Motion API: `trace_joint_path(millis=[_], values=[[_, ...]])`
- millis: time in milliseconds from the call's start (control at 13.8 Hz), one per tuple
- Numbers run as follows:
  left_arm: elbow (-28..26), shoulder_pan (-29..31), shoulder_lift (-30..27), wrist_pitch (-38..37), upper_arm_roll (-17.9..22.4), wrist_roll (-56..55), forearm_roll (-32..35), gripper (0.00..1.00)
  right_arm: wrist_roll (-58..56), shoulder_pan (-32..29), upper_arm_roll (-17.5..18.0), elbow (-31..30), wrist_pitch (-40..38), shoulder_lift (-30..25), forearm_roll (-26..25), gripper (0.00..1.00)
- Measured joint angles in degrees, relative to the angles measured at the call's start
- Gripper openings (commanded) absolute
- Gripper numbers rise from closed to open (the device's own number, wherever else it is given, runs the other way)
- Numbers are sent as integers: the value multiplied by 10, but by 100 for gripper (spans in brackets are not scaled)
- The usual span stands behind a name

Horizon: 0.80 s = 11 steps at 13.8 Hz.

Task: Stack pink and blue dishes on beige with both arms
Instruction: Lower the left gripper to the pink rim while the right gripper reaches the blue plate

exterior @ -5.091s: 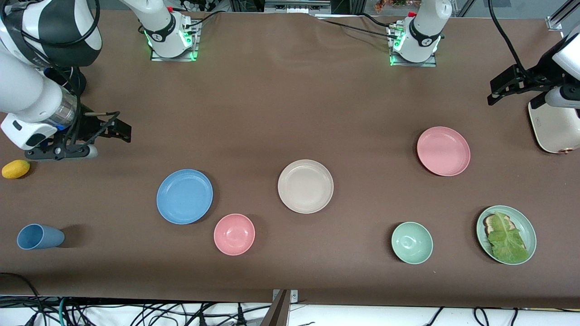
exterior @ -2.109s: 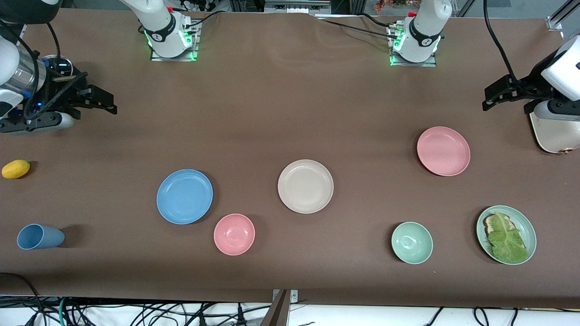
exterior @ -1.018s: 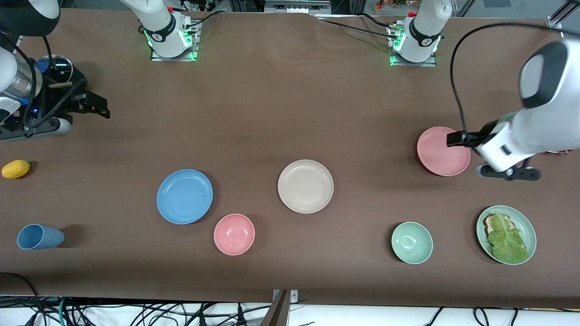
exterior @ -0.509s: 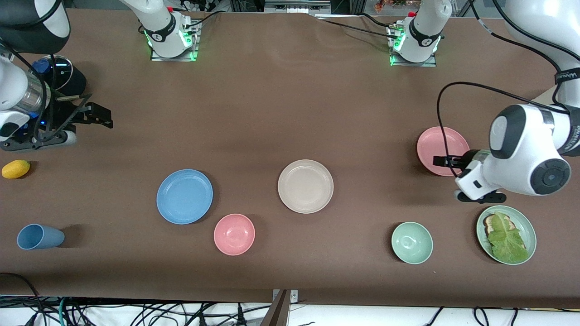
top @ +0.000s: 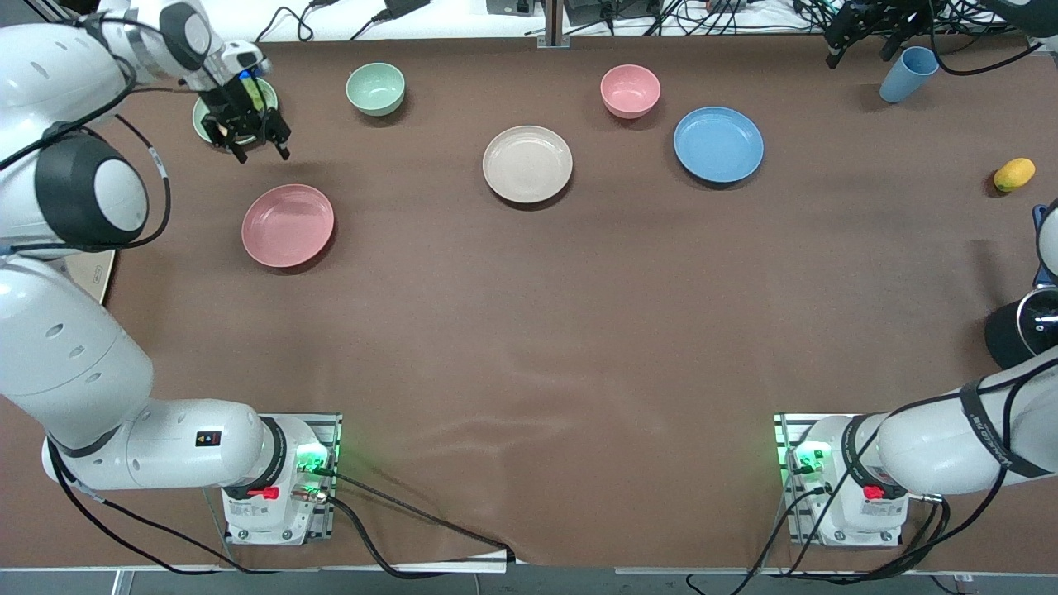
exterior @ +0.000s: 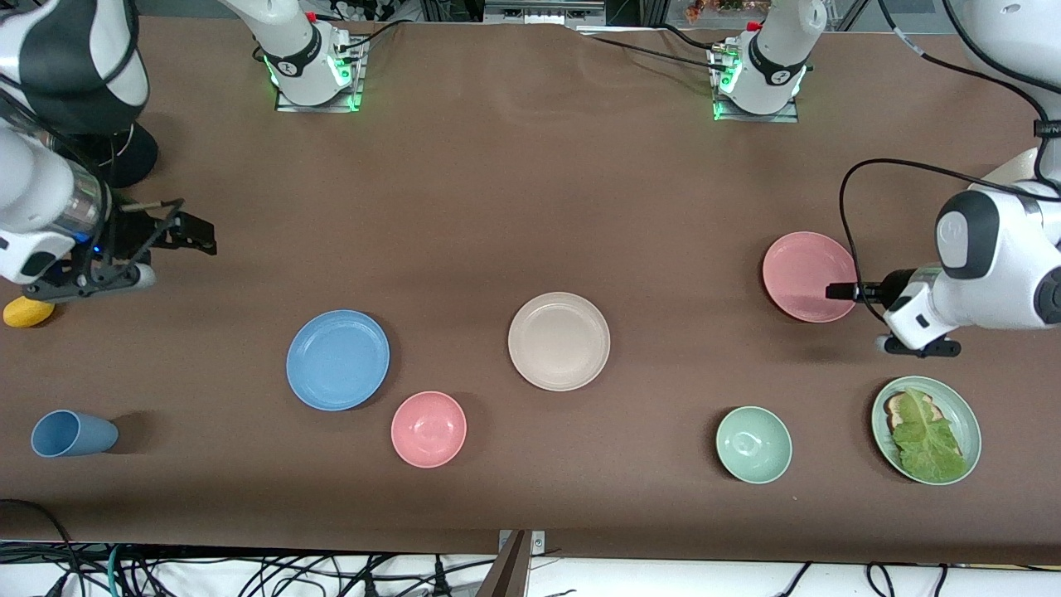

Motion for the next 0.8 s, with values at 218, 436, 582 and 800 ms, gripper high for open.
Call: trace_joint_path(millis=[218,436,582,800], values=[[-86,10,-27,61,30,90,-44,100,0,-4,0,-2,45,45,0,100],[-129,26,-28,113,34,138,-52,100,0,-4,0,-3,79,75,8,100],[-143,36,-28,128,34,167,-64,100,0,-4,0,-5,112,100,29,100],[-150,54,-18,139,34,205,-87,100,0,-4,0,-6,174,152,37,99]])
